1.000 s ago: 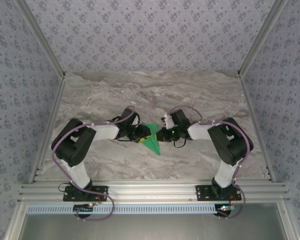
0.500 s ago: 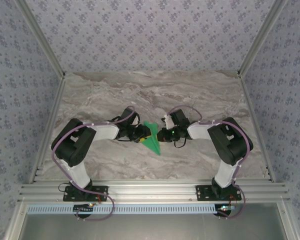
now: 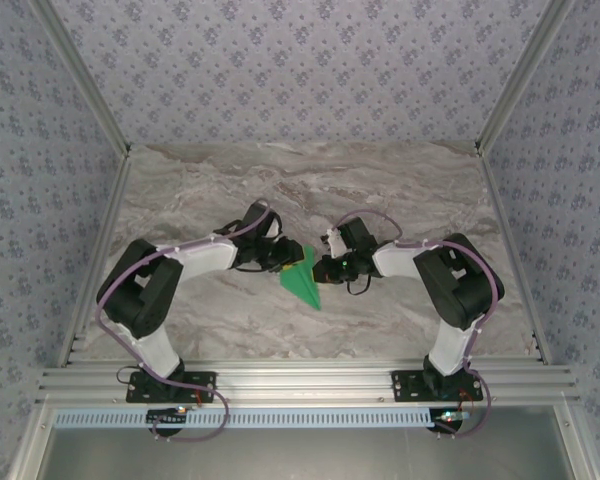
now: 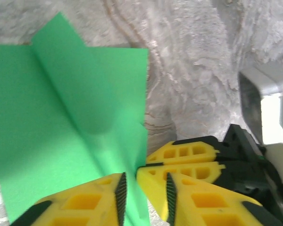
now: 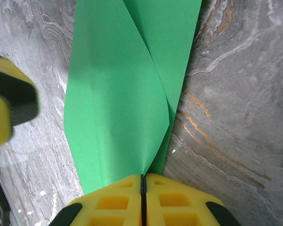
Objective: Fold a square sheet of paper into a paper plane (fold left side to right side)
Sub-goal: Fourth fold the wing at the center of the table.
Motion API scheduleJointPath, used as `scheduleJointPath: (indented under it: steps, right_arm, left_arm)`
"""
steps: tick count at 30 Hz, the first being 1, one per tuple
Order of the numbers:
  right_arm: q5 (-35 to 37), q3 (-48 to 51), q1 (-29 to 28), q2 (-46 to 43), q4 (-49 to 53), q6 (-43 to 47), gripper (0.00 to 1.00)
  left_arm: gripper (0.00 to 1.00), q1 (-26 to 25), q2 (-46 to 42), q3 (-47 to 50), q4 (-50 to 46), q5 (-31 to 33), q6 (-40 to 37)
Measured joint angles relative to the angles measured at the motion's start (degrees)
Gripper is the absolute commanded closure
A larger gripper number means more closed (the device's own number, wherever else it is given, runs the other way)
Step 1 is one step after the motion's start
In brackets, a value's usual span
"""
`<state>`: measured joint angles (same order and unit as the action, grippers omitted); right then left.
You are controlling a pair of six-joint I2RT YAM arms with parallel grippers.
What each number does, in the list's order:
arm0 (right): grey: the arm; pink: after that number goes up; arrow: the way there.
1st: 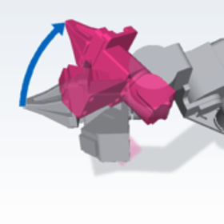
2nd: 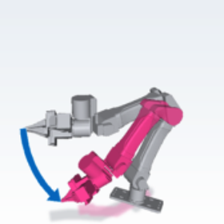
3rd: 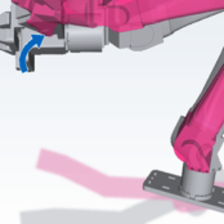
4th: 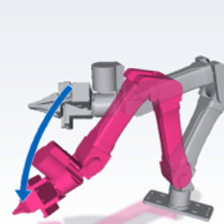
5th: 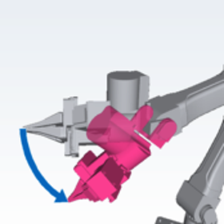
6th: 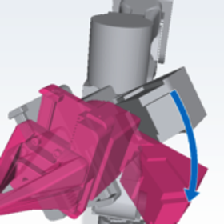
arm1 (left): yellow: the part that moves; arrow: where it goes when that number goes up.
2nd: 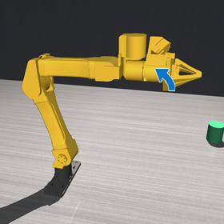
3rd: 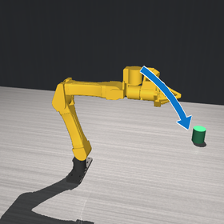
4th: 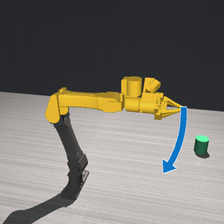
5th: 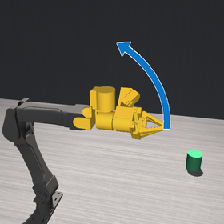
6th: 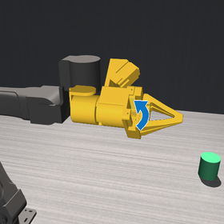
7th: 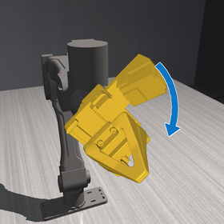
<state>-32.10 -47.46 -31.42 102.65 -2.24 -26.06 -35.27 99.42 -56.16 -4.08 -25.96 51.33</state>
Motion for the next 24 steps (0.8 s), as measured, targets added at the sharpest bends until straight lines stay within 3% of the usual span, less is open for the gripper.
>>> scheduleJointPath:
  steps: [8, 24]
  right_arm:
    - [0.37, -0.26, -0.17, 0.0, 0.46, 0.04, 0.93]
    - [1.77, -1.14, -0.98, 0.0, 1.77, 0.9, 0.93]
  left_arm:
    - [0.78, 0.0, 4.92, -5.11, -0.22, -1.9, -0.74]
    - [0.79, -0.11, 10.69, -5.9, -0.76, -2.54, -0.92]
